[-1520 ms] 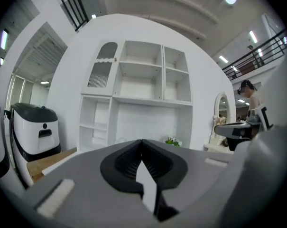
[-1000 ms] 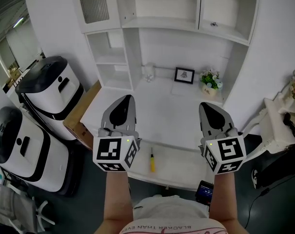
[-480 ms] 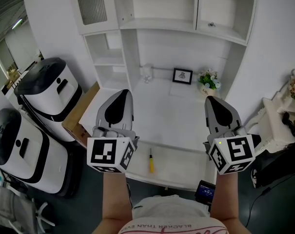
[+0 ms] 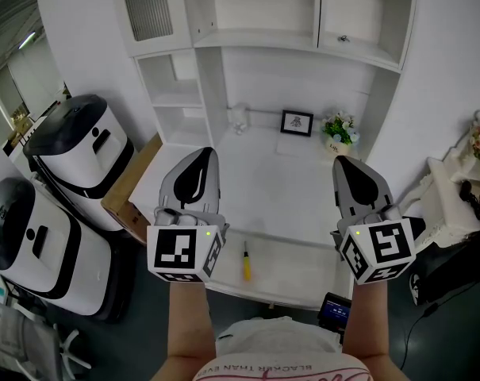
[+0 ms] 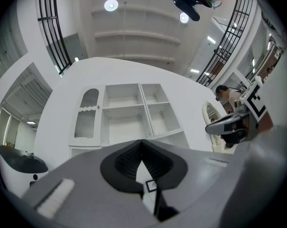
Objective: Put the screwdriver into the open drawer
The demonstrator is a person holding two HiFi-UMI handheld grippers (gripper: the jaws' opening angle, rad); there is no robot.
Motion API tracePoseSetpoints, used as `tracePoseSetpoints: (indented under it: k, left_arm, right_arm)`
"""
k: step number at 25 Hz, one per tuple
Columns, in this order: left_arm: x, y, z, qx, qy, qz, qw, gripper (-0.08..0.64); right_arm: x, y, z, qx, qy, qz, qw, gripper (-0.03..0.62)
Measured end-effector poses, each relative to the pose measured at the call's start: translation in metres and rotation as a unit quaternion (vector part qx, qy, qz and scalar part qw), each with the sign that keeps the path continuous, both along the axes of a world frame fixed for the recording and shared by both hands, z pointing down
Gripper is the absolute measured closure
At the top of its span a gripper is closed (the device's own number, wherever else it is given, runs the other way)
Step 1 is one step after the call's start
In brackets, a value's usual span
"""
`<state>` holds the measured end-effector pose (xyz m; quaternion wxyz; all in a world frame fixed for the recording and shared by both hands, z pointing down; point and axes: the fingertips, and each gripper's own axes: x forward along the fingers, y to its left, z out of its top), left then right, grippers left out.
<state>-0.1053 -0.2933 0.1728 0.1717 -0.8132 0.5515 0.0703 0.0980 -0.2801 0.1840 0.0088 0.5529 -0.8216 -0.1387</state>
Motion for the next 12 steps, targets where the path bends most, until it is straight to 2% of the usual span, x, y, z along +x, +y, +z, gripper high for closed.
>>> tracePoseSetpoints:
  k: [12]
  left_arm:
    - [0.0029, 0.0033, -0.0003, 0.003, -0.003, -0.001, 1.0000, 0.550]
  right_arm:
    - [0.0015, 0.0013, 0.0029, -0.004, 0.002, -0.003, 1.000, 0.586]
